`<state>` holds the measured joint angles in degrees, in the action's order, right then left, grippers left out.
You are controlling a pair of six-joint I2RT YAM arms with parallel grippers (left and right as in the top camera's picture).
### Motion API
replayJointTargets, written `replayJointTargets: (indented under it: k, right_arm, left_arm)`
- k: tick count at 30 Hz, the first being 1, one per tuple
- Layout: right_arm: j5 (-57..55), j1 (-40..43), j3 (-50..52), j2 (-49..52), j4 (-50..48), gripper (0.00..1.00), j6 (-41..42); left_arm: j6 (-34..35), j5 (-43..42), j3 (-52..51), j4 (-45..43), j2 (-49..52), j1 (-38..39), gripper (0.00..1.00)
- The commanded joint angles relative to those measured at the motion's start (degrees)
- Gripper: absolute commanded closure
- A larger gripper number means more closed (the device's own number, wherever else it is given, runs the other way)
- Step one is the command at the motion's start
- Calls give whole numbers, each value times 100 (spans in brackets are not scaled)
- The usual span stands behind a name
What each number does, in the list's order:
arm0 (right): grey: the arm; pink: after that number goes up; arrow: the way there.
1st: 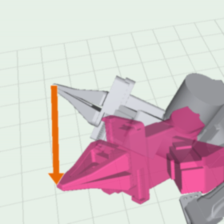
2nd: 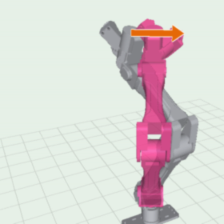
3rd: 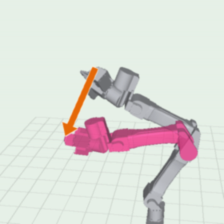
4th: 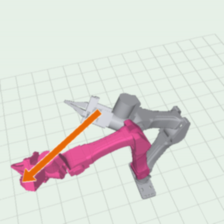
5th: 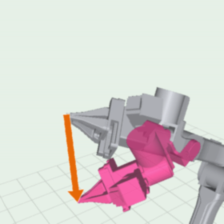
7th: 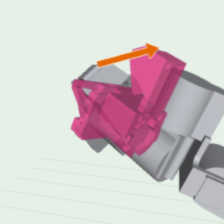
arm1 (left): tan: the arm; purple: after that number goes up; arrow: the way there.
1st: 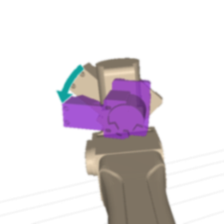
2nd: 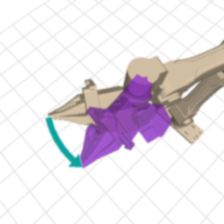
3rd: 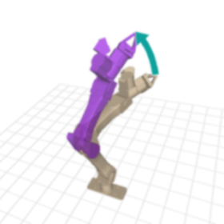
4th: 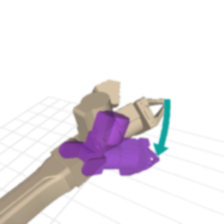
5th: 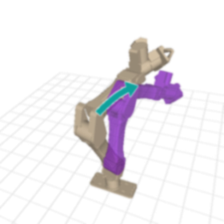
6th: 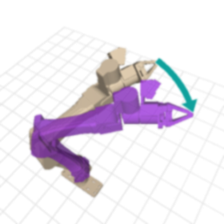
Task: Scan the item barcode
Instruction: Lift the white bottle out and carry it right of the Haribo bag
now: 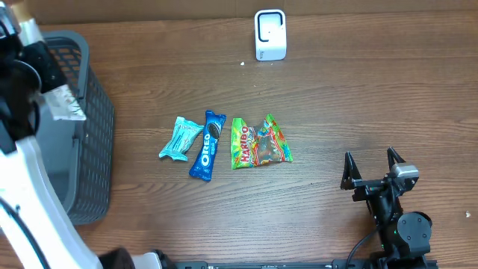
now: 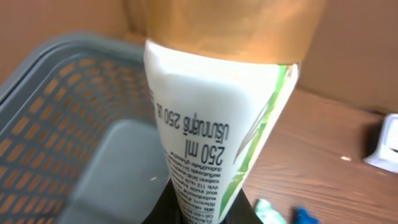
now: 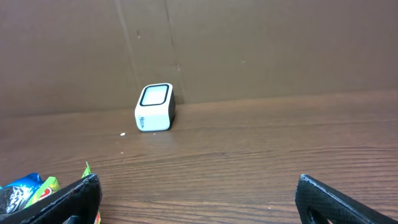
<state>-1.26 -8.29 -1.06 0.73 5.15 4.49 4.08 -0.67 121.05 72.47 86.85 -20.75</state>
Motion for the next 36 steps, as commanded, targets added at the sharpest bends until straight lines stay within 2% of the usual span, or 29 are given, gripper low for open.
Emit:
replayJointTargets:
  k: [1, 6, 12, 17, 19, 23, 24, 29, 36]
  right_arm:
    - [31, -22, 61, -57, -46, 0, -4]
    - [31, -22, 61, -57, -46, 0, -4]
    - [31, -22, 61, -57, -46, 0, -4]
    - [31, -22, 61, -57, -46, 0, -4]
    - [31, -22, 61, -57, -46, 0, -2]
    - [31, -22, 61, -57, -46, 0, -2]
    - [31, -22, 61, -57, -46, 0, -4]
    - [31, -22, 61, -57, -46, 0, -4]
    - [31, -22, 61, -57, -46, 0, -4]
  left_arm:
    - [68, -195, 72, 79, -144, 584, 96]
    - [448, -197, 26, 369, -28, 1694, 96]
    - [1231, -195, -33, 262, 511, 3095, 96]
    - [2223, -195, -33, -225, 1388, 4157, 96]
    - [2756, -195, -33, -570, 1856, 4559, 96]
    - [3322, -197, -33, -1182, 2608, 5115, 96]
    - [3705, -251, -33, -1478, 2983, 5355, 96]
    - [4280, -584, -33, -2050, 3768, 5788, 96]
    - [4489, -673, -33, -2127, 4540, 6092, 96]
